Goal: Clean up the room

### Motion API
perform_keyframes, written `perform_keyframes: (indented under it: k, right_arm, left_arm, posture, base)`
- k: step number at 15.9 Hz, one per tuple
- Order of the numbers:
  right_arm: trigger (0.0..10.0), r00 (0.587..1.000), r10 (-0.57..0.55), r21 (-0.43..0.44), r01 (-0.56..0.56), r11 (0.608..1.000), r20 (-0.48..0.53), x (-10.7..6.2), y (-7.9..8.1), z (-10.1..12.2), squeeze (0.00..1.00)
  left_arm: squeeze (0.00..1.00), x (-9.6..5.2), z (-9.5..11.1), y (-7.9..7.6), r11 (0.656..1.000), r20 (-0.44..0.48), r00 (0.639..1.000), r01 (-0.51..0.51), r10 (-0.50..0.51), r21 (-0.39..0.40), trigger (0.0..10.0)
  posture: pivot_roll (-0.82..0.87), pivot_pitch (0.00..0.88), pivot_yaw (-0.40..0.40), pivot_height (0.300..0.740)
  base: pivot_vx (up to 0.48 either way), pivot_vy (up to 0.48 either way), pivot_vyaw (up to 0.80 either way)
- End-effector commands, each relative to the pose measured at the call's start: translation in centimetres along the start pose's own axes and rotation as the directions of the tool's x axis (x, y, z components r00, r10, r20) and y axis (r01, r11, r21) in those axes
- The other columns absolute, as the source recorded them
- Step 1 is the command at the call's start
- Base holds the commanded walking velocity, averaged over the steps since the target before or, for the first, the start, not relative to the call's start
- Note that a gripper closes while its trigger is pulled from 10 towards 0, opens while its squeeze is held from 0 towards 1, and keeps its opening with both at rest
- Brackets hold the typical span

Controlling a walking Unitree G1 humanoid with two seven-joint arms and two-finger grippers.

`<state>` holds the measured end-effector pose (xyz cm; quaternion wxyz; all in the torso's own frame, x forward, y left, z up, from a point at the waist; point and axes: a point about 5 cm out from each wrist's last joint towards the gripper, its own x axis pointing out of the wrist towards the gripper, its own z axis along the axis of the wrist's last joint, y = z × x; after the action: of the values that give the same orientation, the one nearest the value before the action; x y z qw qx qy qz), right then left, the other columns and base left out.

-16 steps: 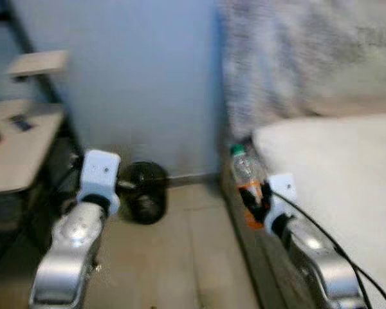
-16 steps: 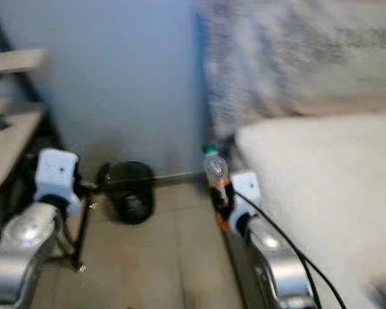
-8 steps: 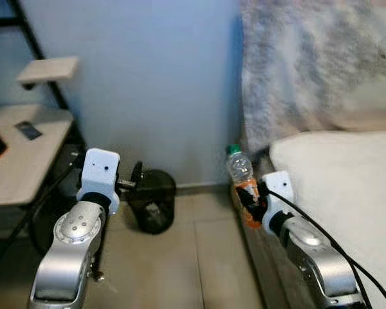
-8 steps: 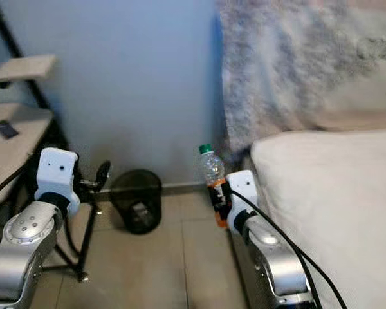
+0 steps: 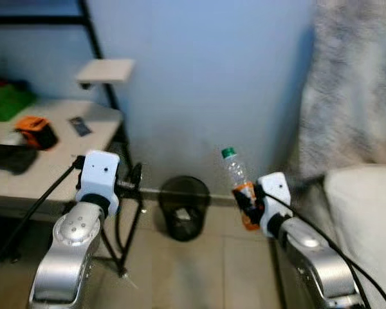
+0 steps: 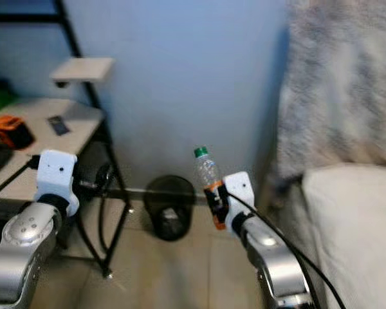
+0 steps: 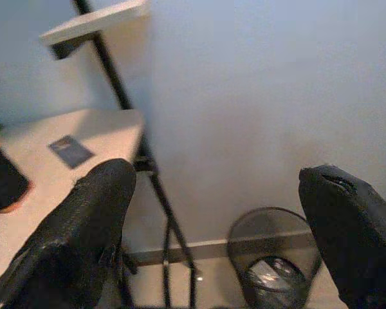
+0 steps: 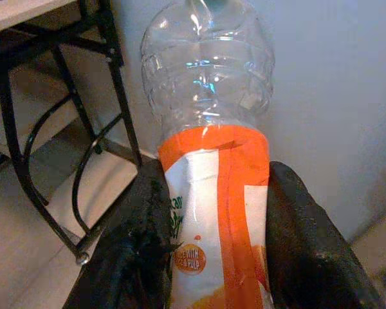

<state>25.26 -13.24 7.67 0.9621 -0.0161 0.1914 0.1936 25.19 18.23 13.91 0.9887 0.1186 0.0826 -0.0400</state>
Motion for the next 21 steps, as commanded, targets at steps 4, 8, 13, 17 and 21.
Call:
perform_keyframes:
  k: [4,8,13,17,21]
  right_arm:
    - [10.0,1.000,0.020,-0.007,-0.020,1.000,0.022,0.29,0.60,0.70,0.00]
    - [10.0,1.000,0.010,-0.002,-0.010,1.000,0.022,0.43,0.46,0.76,0.00]
    - [10.0,1.000,0.003,-0.002,-0.003,1.000,0.015,0.47,0.30,0.67,0.00]
    - [10.0,1.000,0.001,-0.001,-0.001,1.000,0.013,0.42,0.29,0.64,0.00]
    - [10.0,1.000,0.000,0.000,0.000,1.000,0.008,0.41,0.32,0.57,0.00]
  left_arm:
    - [0.00,0.10,0.04,0.50,1.000,-0.003,1.000,-0.011,0.011,0.024,10.0]
    - [0.00,0.20,0.09,0.50,0.999,-0.004,1.000,0.001,-0.001,0.035,10.0]
    - [0.00,0.20,0.08,0.47,0.999,-0.007,1.000,0.005,-0.005,0.036,10.0]
    - [0.00,0.11,0.02,0.50,0.999,-0.009,1.000,0.004,-0.004,0.037,10.0]
    - [0.00,0.06,-0.05,0.47,0.999,-0.013,1.000,0.006,-0.006,0.036,10.0]
  posture:
    - [-0.07,0.000,0.029,0.740]
    - [-0.07,0.000,0.032,0.740]
    - [-0.07,0.000,0.032,0.740]
    - [-0.07,0.000,0.033,0.740]
    - [-0.07,0.000,0.033,0.740]
  base:
    - [0.323,0.000,0.00]
    - [0.322,0.000,0.00]
    - [0.323,0.000,0.00]
    - [0.326,0.000,0.00]
    - [0.324,0.000,0.00]
